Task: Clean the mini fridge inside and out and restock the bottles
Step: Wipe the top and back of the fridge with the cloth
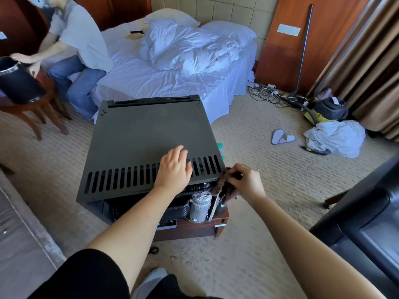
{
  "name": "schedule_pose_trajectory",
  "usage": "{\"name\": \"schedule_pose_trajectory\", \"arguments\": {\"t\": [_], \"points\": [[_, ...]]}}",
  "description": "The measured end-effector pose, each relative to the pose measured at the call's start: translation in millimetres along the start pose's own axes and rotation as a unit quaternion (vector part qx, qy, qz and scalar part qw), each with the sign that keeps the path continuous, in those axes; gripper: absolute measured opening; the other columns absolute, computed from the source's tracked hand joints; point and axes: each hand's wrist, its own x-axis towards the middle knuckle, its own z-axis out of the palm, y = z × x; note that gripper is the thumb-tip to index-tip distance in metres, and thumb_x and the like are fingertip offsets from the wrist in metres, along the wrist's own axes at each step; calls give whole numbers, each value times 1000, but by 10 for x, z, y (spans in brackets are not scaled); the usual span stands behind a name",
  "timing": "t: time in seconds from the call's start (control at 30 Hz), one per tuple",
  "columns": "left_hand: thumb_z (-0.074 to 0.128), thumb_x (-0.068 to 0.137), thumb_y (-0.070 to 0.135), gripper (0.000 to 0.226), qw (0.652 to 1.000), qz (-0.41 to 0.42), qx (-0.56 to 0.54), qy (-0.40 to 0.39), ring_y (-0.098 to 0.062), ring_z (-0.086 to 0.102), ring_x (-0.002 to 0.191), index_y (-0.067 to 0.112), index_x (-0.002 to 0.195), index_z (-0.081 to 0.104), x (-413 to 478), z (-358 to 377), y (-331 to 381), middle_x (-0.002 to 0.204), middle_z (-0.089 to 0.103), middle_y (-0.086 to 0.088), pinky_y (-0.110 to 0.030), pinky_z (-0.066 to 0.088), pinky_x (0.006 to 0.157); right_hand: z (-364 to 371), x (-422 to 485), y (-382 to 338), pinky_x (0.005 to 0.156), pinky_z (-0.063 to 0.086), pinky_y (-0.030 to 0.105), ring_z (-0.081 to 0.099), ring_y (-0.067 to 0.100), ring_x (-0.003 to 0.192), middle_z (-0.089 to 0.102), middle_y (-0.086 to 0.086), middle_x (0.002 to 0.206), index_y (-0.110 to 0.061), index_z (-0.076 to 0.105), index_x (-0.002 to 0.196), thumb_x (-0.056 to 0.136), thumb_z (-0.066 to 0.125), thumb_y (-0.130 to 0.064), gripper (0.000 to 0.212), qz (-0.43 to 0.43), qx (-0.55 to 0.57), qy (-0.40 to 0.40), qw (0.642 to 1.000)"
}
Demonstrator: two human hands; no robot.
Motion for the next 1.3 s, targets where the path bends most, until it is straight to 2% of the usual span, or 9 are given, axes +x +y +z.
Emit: {"name": "schedule_pose_trajectory", "arguments": {"t": [0.13,0.27,0.37,0.47,0.63,0.8,1.0,1.1,1.3], "points": [[34,89,31,46,1000,-13,7,-2,-30,57,107,2,114,59,2,-4,5,123,56,-13,-40,49,85,18,15,22,63,41,21,51,9,67,57,-7,76,-13,57,77,71,77,-5,22,15,3,-31,999],[34,90,30,44,1000,-13,12,8,-30,57,104,2,113,59,0,-6,25,122,57,-13,-40,51,82,198,-6,124,65,44,34,49,18,71,55,-1,78,-13,49,75,72,80,-14,31,87,-46,-97,990],[33,90,29,43,1000,-9,22,16,-30,58,100,1,111,59,-5,0,19,118,58,-13,-40,52,80,365,-90,195,58,41,25,51,19,72,50,-9,71,-20,45,69,74,78,-13,34,130,-39,-121,983],[35,89,27,40,999,-4,34,27,-30,57,95,2,107,60,0,9,21,109,60,-12,-40,50,79,398,-148,217,55,34,22,51,17,71,50,-11,68,-26,43,65,76,75,-10,37,140,-20,-106,984],[36,88,26,39,999,-4,31,25,-30,57,93,2,108,61,3,18,39,102,61,-11,-41,50,79,95,-67,22,58,42,25,52,13,68,59,-3,75,-15,56,78,76,72,-8,17,95,-3,-49,994],[36,88,27,40,1000,-6,19,21,-31,58,90,2,105,62,3,-19,40,98,62,-11,-41,50,77,116,-229,-9,55,30,26,50,19,69,57,-2,75,-16,52,77,76,69,-6,20,108,-28,-59,992],[46,90,22,34,995,49,3,82,-31,52,113,2,114,60,-433,-26,119,122,57,-14,-48,42,100,95,-787,152,61,40,28,56,19,72,59,-4,73,-21,55,76,76,71,-8,21,145,-41,-66,986],[54,85,15,31,993,108,-35,35,-27,54,110,4,114,61,-955,-20,264,121,58,-11,-42,46,97,29,-1004,144,63,49,32,62,22,72,64,-3,73,-23,56,77,77,70,-10,19,166,-37,-56,984],[51,91,13,22,990,19,-100,-102,-25,53,104,9,108,64,-1297,-97,302,112,60,-4,-36,44,86,-55,-1272,-3,71,51,33,61,21,82,69,2,86,-17,66,94,79,68,-9,17,142,-29,12,989]]}}
